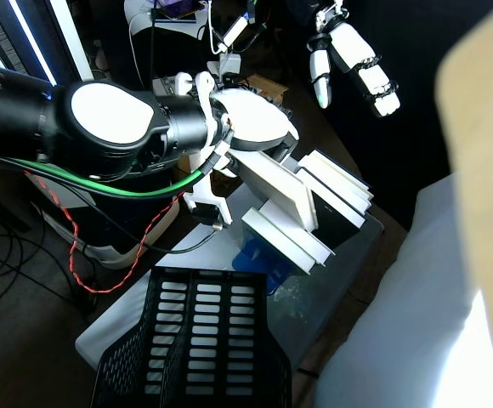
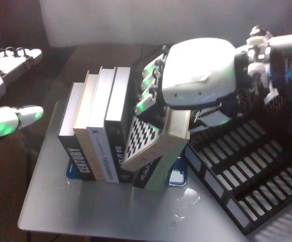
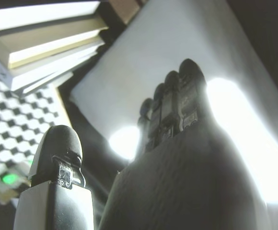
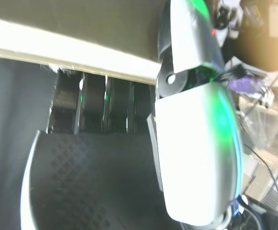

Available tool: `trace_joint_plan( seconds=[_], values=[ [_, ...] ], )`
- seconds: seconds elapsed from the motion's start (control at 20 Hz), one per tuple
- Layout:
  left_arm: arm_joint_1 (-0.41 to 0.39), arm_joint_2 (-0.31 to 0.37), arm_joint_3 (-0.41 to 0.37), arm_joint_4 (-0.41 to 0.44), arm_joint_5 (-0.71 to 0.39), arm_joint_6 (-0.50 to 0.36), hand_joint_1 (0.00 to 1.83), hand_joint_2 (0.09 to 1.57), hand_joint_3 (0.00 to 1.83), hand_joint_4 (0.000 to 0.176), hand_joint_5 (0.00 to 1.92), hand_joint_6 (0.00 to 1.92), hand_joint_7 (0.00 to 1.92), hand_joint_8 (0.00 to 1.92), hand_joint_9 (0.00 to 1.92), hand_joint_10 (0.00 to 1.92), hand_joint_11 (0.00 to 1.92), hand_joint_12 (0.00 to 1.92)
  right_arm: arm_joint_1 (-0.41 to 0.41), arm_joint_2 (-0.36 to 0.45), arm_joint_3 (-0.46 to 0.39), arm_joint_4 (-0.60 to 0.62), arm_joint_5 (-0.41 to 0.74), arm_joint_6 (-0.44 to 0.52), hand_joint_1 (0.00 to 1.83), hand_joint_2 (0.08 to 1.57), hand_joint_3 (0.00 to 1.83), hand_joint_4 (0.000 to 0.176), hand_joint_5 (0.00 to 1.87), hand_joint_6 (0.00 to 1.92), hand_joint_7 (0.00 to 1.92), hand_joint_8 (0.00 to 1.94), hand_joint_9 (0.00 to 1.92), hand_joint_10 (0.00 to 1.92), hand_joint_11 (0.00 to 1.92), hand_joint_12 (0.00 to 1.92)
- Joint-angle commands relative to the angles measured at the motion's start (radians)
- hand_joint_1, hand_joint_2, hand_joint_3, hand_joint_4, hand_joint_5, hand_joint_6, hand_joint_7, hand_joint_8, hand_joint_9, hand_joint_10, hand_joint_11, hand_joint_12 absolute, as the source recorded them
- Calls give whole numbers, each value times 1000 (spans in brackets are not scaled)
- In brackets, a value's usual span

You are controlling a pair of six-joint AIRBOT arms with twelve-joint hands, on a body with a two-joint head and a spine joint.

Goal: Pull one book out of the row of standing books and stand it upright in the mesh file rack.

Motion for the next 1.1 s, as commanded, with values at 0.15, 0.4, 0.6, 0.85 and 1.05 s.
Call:
trace_joint_plan(
  seconds=[0.15,0.4,0.6,0.85,1.05],
  values=[
    [-19,4,7,-14,-114,-9,533,1317,6,17,9,3,0,0,0,0,0,0,55,37,8,42,-11,11,1213,1220,5,0,715,1332,878,1277,714,1467,507,1916],
    [-26,1,5,-11,-108,-8,540,1325,6,0,0,0,0,0,0,0,0,0,109,69,15,-28,-9,110,1190,1283,9,0,661,1210,737,1700,847,1875,869,1921],
    [-31,1,0,-11,-102,-7,565,1329,5,0,7,3,0,0,0,0,0,0,164,101,16,-33,-9,128,1180,1307,4,0,658,1206,664,1803,826,1921,866,1921],
    [-33,1,-5,-11,-98,-3,523,1334,6,0,10,3,0,0,0,0,0,0,272,145,13,-105,-32,166,1204,1264,0,0,759,1177,700,1623,626,1792,552,1921],
    [-31,1,-11,-13,-99,-3,565,1347,8,0,24,7,0,0,0,0,0,0,370,180,8,-255,-53,278,1131,1284,4,0,711,1359,663,1599,548,1756,431,1921]
  ],
)
